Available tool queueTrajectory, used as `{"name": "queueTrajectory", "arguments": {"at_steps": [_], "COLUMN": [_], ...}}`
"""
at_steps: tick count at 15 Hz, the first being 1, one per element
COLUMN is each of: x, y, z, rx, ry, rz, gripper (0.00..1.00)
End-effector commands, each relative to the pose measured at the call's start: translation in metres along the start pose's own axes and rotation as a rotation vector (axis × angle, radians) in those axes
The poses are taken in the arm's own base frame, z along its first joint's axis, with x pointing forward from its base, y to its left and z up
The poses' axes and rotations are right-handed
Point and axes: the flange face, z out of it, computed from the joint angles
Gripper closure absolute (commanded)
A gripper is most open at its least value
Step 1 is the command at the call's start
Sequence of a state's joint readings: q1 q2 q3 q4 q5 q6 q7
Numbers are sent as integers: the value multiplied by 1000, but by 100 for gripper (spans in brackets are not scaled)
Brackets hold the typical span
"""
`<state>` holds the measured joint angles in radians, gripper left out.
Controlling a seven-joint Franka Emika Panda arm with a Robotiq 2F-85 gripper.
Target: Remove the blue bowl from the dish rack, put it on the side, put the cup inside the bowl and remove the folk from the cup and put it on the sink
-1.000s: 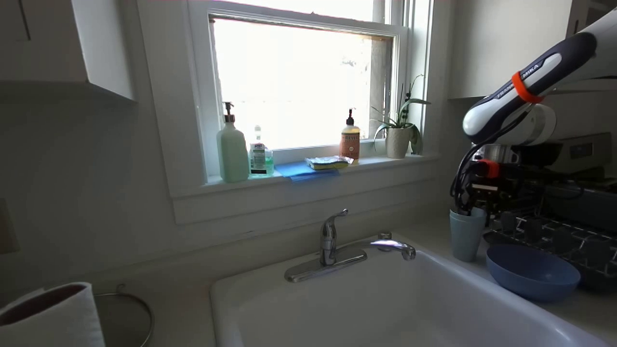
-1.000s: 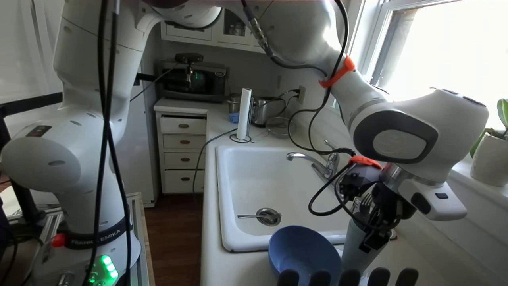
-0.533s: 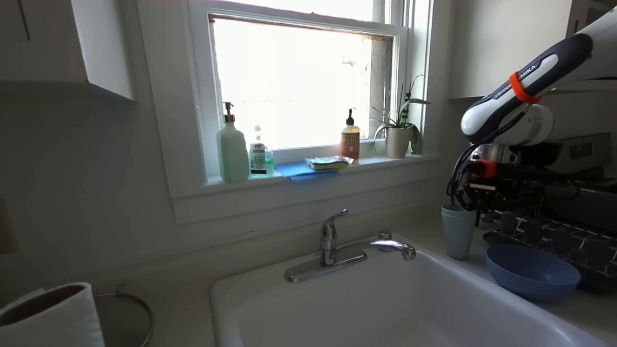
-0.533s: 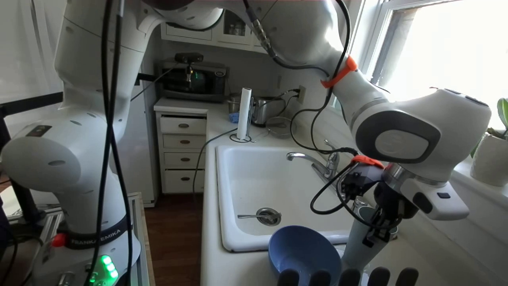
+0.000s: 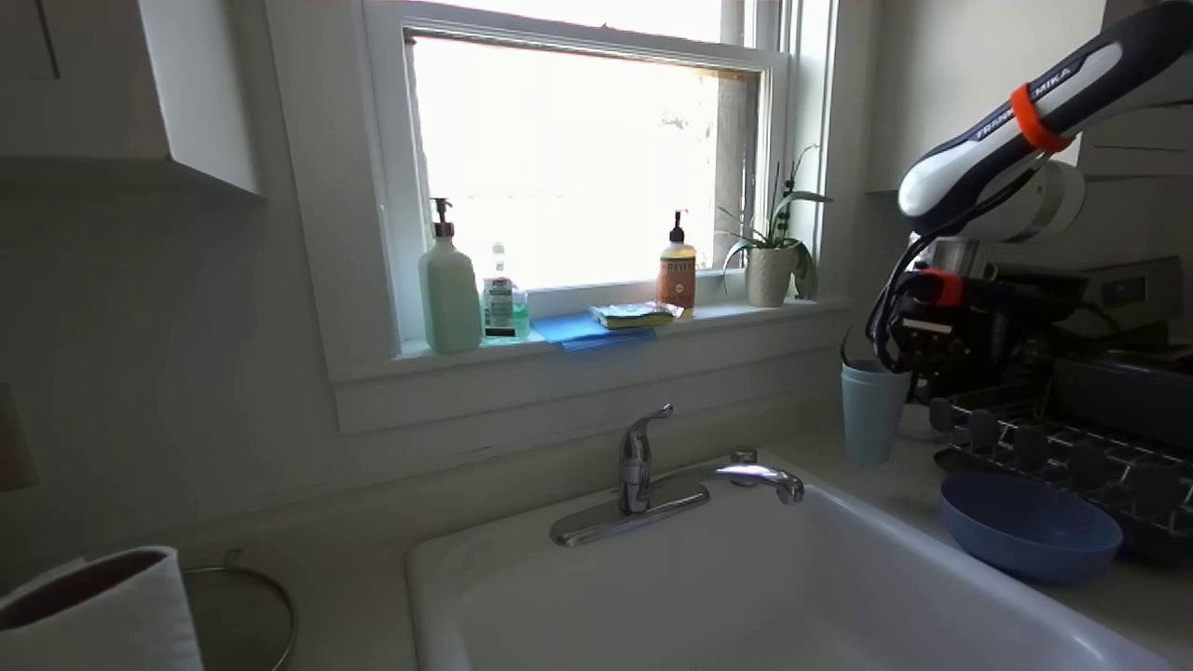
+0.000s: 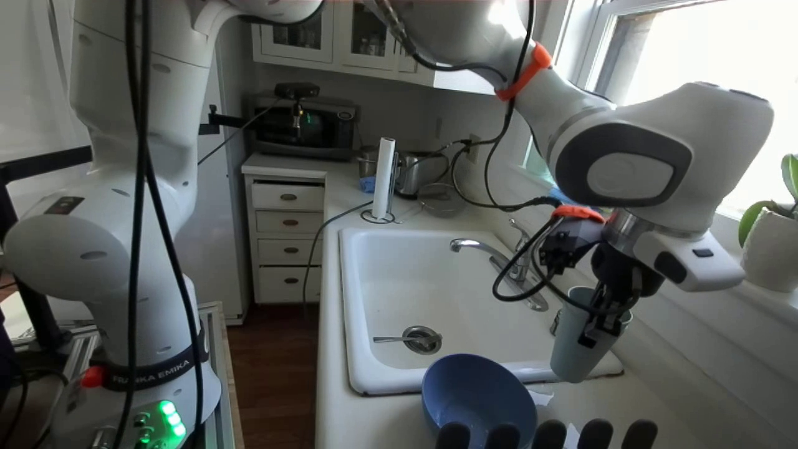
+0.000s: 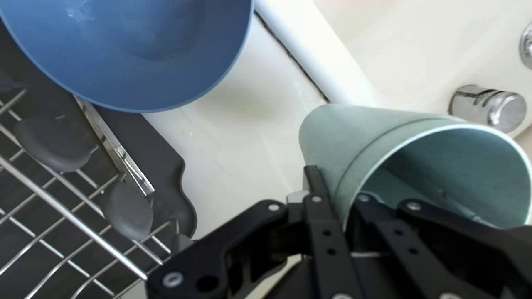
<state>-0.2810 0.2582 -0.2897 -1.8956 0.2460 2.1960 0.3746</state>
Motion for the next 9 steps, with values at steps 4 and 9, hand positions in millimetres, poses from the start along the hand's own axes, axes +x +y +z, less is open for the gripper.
{"name": "queueTrajectory", "arguments": {"at_steps": [4, 9], "x": [-58, -80], "y": [37, 71], "z": [-46, -38], "rx": [-112, -173], "ry": [-50, -100], "rz": [-135, -274], "gripper": [98, 98]}}
